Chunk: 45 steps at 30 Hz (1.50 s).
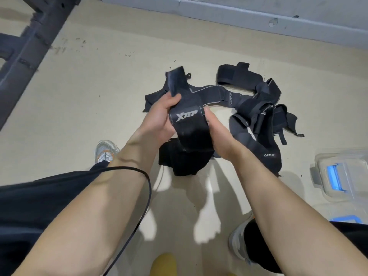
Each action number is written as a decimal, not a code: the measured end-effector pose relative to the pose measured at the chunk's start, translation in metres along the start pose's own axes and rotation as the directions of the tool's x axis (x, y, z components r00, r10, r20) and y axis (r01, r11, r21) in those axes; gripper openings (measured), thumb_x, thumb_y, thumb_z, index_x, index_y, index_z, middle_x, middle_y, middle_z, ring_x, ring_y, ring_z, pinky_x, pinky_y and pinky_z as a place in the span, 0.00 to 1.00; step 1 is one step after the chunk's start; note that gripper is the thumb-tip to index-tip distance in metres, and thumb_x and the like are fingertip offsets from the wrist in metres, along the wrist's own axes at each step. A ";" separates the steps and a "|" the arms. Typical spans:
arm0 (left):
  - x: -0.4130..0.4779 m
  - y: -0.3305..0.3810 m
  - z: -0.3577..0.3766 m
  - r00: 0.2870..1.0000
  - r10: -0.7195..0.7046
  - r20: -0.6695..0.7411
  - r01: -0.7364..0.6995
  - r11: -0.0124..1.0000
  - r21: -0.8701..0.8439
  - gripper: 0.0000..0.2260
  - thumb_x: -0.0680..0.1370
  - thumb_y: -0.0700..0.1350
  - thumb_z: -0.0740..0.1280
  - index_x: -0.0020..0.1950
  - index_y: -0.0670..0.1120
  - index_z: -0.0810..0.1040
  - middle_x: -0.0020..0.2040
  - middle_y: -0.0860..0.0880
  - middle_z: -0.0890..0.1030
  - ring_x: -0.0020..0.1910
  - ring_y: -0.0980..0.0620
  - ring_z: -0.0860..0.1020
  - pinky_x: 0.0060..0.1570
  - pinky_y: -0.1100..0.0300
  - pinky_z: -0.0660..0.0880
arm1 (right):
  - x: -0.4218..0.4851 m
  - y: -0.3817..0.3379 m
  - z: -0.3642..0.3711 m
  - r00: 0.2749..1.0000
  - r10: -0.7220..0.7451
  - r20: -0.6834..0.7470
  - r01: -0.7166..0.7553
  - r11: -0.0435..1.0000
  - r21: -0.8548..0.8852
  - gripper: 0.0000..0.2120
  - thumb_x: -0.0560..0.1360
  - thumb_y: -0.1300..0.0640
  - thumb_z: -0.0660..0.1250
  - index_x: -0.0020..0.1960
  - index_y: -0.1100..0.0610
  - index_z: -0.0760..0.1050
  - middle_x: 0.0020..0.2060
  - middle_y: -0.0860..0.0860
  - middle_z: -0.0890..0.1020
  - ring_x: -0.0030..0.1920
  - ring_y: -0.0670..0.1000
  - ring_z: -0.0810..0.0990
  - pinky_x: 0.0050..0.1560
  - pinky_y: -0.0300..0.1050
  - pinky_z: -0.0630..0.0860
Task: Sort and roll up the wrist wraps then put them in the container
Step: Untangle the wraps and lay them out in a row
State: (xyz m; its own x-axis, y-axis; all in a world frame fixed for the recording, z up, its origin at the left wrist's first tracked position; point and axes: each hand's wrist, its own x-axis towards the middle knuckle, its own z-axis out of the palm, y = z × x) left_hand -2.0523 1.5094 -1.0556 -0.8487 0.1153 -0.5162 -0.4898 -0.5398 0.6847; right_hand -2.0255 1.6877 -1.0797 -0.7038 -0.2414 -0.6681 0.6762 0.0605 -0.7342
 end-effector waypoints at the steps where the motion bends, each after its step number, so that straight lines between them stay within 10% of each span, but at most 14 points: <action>1: 0.001 0.006 -0.002 1.000 0.012 -0.018 -0.013 0.998 -0.063 0.13 0.84 0.38 0.60 0.67 0.39 0.76 0.65 0.36 0.80 0.66 0.37 0.79 0.69 0.40 0.73 | -0.003 0.001 -0.001 0.999 -0.016 0.045 0.016 1.000 -0.007 0.52 0.62 0.16 0.64 0.75 0.49 0.72 0.70 0.47 0.78 0.71 0.51 0.76 0.74 0.57 0.69; 10: 0.010 0.033 -0.025 0.958 0.076 -0.276 -0.142 0.964 -0.226 0.09 0.86 0.39 0.59 0.62 0.41 0.77 0.55 0.40 0.85 0.51 0.41 0.86 0.51 0.44 0.83 | -0.016 0.006 -0.033 0.972 -0.036 0.234 0.124 0.920 -0.372 0.03 0.76 0.57 0.75 0.45 0.56 0.84 0.45 0.53 0.87 0.47 0.52 0.86 0.59 0.49 0.79; 16: 0.017 0.053 -0.038 0.912 0.064 -0.405 -0.198 0.934 -0.297 0.15 0.84 0.39 0.62 0.71 0.40 0.75 0.60 0.39 0.84 0.55 0.39 0.85 0.48 0.40 0.82 | -0.008 0.016 -0.044 0.967 0.071 0.245 0.056 0.877 -0.478 0.11 0.73 0.58 0.77 0.55 0.58 0.84 0.50 0.53 0.88 0.53 0.55 0.87 0.59 0.48 0.80; 23: 0.019 0.067 -0.054 0.885 0.077 -0.458 -0.244 0.916 -0.317 0.15 0.84 0.40 0.63 0.70 0.40 0.75 0.59 0.38 0.84 0.56 0.36 0.84 0.50 0.35 0.81 | -0.010 0.036 -0.063 0.983 0.129 0.132 -0.036 0.836 -0.547 0.32 0.62 0.36 0.80 0.39 0.63 0.72 0.35 0.59 0.75 0.38 0.55 0.71 0.45 0.48 0.65; 27: 0.018 0.067 -0.062 0.860 0.095 -0.501 -0.277 0.912 -0.303 0.14 0.84 0.39 0.62 0.69 0.40 0.75 0.58 0.38 0.85 0.54 0.37 0.85 0.53 0.35 0.80 | -0.018 0.043 -0.072 0.997 0.040 -0.064 -0.059 0.949 -0.310 0.29 0.66 0.34 0.77 0.36 0.60 0.74 0.34 0.54 0.75 0.34 0.53 0.72 0.38 0.45 0.67; 35: 0.016 0.060 -0.066 0.821 0.120 -0.559 -0.273 0.941 -0.200 0.10 0.84 0.38 0.63 0.64 0.42 0.78 0.58 0.39 0.85 0.53 0.39 0.85 0.51 0.38 0.82 | -0.030 0.037 -0.084 0.938 0.242 0.248 -0.244 0.969 -0.021 0.12 0.77 0.66 0.68 0.58 0.60 0.83 0.55 0.61 0.86 0.52 0.58 0.87 0.50 0.51 0.85; 41: 0.017 0.033 -0.040 0.843 0.248 -0.477 -0.168 0.964 0.205 0.09 0.83 0.36 0.63 0.62 0.40 0.76 0.49 0.44 0.85 0.42 0.48 0.85 0.42 0.54 0.81 | -0.030 0.034 -0.069 0.972 0.140 0.189 -0.180 0.960 0.214 0.11 0.83 0.63 0.61 0.64 0.58 0.77 0.52 0.57 0.87 0.49 0.53 0.87 0.49 0.47 0.85; 45: 0.016 -0.006 -0.010 0.941 0.193 -0.277 -0.011 0.837 0.546 0.11 0.77 0.40 0.69 0.58 0.43 0.76 0.51 0.45 0.84 0.50 0.46 0.83 0.60 0.42 0.79 | -0.022 0.017 -0.054 0.992 0.031 0.119 -0.073 0.925 0.374 0.14 0.83 0.64 0.60 0.68 0.60 0.75 0.59 0.58 0.84 0.54 0.54 0.86 0.56 0.48 0.83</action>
State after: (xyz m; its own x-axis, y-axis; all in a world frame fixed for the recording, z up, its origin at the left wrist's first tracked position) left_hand -2.0614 1.5063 -1.0732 -0.8380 -0.2272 -0.4961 -0.5099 0.0023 0.8603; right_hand -2.0098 1.7468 -1.0841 -0.6519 -0.3526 -0.6713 0.7582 -0.2882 -0.5849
